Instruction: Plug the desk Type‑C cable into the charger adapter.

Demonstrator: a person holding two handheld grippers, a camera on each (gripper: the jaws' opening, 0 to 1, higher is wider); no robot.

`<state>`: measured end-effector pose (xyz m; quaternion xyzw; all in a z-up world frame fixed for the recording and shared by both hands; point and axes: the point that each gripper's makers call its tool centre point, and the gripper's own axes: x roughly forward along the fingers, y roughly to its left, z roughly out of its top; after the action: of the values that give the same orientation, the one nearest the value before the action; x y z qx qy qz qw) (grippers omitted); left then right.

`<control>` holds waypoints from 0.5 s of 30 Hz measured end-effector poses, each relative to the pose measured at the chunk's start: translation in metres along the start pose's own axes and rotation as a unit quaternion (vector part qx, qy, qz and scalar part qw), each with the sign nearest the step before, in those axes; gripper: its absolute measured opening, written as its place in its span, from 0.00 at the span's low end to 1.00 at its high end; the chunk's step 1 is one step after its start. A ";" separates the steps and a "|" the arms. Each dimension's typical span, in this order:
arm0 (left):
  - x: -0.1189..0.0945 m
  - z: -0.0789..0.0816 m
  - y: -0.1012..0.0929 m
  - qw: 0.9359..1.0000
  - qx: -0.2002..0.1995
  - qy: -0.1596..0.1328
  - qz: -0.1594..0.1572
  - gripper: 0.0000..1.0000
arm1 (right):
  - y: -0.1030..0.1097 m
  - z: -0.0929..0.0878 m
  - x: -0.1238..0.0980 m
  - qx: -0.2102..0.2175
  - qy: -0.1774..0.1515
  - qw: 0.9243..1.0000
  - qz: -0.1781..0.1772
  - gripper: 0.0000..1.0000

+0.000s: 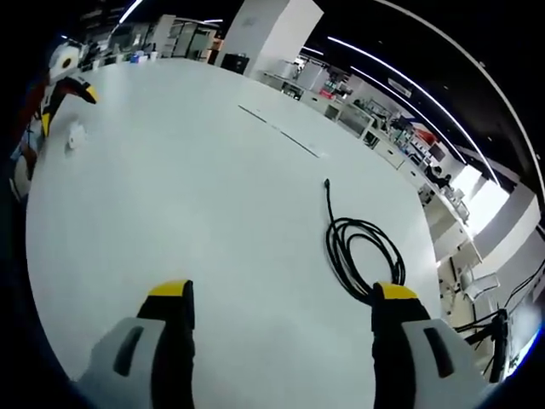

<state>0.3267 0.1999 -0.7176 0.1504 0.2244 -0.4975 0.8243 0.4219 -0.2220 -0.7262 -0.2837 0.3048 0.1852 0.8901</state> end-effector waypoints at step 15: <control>0.002 0.001 0.001 1.000 -0.002 0.001 0.002 0.81 | -0.022 -0.003 0.013 0.016 0.000 1.000 0.010 0.83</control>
<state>0.3280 0.1985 -0.7177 0.1492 0.2259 -0.4952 0.8255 0.4417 -0.2385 -0.7278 -0.2665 0.3107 0.1890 0.8926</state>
